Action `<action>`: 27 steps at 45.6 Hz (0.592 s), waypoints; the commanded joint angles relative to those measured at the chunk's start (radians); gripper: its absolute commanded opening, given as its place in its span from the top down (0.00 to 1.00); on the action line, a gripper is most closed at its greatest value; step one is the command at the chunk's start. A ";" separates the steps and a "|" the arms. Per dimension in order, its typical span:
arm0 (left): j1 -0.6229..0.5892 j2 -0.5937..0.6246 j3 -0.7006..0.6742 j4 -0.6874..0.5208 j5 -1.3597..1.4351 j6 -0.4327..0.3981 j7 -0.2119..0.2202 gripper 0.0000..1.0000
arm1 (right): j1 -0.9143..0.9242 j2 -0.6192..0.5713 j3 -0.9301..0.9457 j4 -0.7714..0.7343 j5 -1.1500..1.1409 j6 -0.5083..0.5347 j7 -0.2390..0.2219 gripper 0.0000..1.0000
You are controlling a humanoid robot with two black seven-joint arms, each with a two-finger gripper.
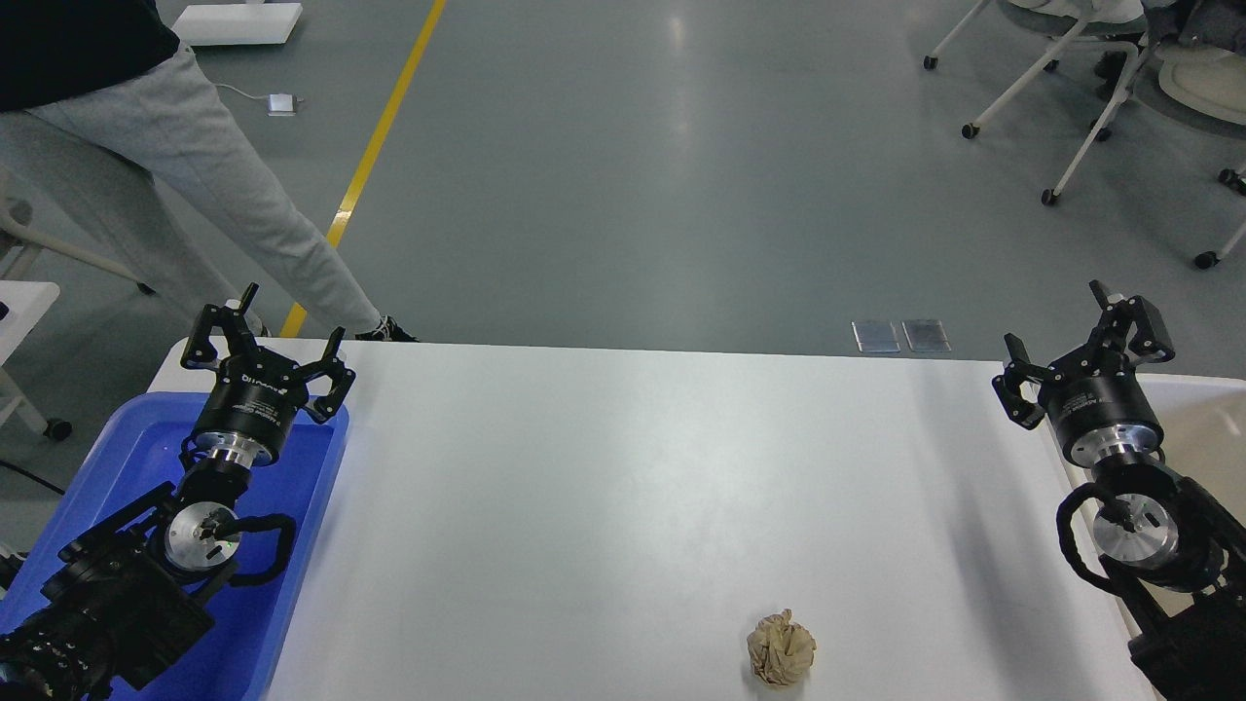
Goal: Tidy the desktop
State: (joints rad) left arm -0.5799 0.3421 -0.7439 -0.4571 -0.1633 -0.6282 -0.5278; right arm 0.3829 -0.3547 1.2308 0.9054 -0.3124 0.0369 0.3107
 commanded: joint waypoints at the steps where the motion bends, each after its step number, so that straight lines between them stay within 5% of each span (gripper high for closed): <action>1: -0.002 0.000 0.000 0.000 -0.001 -0.001 0.002 0.00 | -0.021 -0.093 -0.123 0.128 0.001 -0.018 -0.022 0.01; 9: -0.002 0.000 0.000 0.000 -0.001 -0.001 0.002 0.00 | -0.016 -0.243 -0.289 0.283 -0.053 -0.060 -0.036 0.01; 22: -0.002 0.000 0.000 0.000 0.001 -0.001 0.002 0.00 | 0.011 -0.460 -0.494 0.506 -0.488 -0.060 -0.091 0.01; 27: -0.002 0.000 0.000 0.000 -0.001 -0.001 0.002 0.00 | 0.037 -0.504 -0.533 0.576 -0.649 -0.039 -0.198 0.01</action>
State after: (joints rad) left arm -0.5814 0.3421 -0.7439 -0.4572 -0.1636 -0.6291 -0.5262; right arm 0.3900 -0.7269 0.8194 1.3200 -0.6505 -0.0175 0.2309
